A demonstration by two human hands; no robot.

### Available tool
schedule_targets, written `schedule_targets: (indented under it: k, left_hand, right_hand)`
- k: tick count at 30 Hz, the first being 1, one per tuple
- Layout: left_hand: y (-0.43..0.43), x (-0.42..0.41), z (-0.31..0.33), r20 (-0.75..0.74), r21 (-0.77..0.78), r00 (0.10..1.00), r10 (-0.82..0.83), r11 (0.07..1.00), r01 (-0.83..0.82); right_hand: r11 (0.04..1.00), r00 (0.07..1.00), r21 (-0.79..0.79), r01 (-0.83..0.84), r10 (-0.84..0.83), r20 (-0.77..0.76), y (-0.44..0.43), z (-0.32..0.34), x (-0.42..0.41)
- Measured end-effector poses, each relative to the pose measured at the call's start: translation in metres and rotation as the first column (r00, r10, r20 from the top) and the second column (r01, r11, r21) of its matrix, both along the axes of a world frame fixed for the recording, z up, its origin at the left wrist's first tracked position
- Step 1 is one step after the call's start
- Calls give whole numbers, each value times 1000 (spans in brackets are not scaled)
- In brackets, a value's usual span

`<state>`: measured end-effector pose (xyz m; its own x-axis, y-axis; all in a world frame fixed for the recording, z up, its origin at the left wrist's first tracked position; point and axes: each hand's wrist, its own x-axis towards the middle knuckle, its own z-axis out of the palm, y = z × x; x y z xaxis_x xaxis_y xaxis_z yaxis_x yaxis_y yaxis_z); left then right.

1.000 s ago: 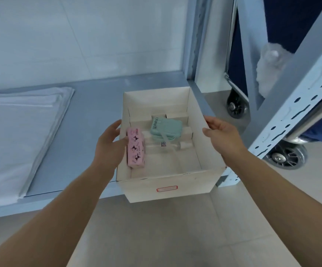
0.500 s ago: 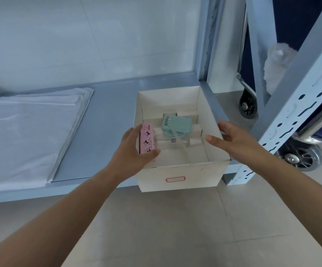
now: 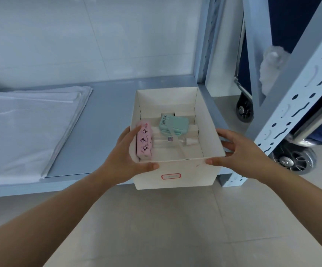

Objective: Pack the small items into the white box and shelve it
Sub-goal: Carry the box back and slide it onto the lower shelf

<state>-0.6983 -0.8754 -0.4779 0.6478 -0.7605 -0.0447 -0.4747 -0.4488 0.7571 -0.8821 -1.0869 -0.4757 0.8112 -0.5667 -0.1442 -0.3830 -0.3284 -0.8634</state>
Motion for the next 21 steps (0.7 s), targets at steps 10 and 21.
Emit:
schedule_targets:
  k: [10, 21]
  left_hand:
    - [-21, 19, -11, -16, -85, 982, 189, 978, -190]
    - [-43, 53, -11, -84, -134, 954, 288, 946, -297]
  right_hand:
    - [988, 976, -12, 157, -153, 156, -9, -12, 26]
    - [960, 916, 42, 277, -277, 291, -9, -32, 64]
